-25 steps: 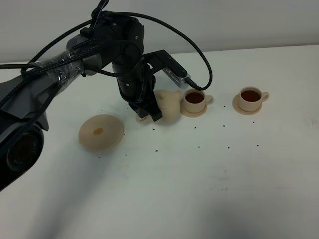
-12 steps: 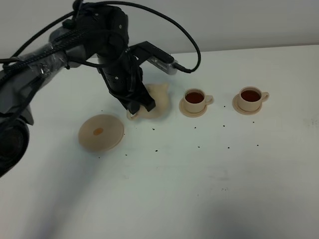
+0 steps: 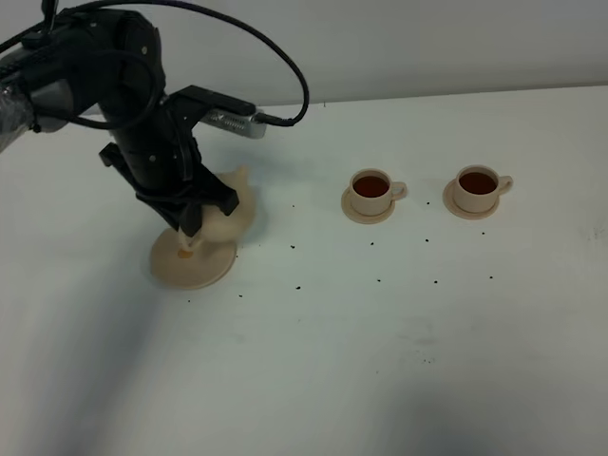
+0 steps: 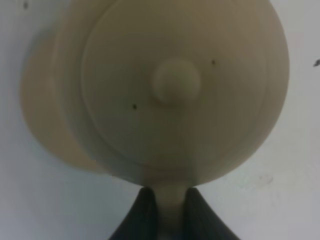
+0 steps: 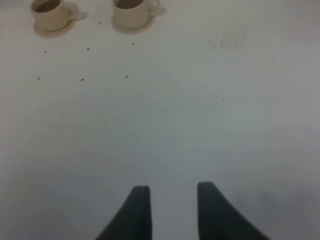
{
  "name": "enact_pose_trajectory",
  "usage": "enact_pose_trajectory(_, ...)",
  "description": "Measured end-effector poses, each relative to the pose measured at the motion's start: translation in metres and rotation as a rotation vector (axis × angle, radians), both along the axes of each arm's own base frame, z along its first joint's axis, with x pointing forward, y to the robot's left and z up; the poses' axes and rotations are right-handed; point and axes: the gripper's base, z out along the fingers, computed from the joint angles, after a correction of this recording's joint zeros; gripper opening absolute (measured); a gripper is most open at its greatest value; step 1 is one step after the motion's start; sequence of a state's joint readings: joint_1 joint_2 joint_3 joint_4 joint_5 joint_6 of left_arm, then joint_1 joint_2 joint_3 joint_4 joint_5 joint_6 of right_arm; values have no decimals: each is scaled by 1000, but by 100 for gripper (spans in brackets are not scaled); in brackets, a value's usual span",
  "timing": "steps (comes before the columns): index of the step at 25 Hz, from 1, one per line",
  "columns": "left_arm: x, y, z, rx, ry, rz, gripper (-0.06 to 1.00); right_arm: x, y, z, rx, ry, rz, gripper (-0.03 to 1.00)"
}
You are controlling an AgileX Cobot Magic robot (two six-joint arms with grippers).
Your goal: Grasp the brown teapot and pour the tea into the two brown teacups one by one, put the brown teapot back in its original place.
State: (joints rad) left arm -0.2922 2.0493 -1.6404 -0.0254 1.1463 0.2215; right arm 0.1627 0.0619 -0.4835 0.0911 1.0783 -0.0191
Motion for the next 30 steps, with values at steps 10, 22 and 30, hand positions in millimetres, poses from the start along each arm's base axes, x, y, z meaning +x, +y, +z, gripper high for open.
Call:
enact_pose_trajectory(10, -33, 31, -14, -22, -96, 199, 12, 0, 0, 0, 0, 0, 0, 24)
enact_pose_trajectory(22, -30, 30, -25, -31, -122, 235, 12, 0, 0, 0, 0, 0, 0, 24)
enact_pose_trajectory(30, -35, 30, -39, -20, -125, 220, 12, 0, 0, 0, 0, 0, 0, 24)
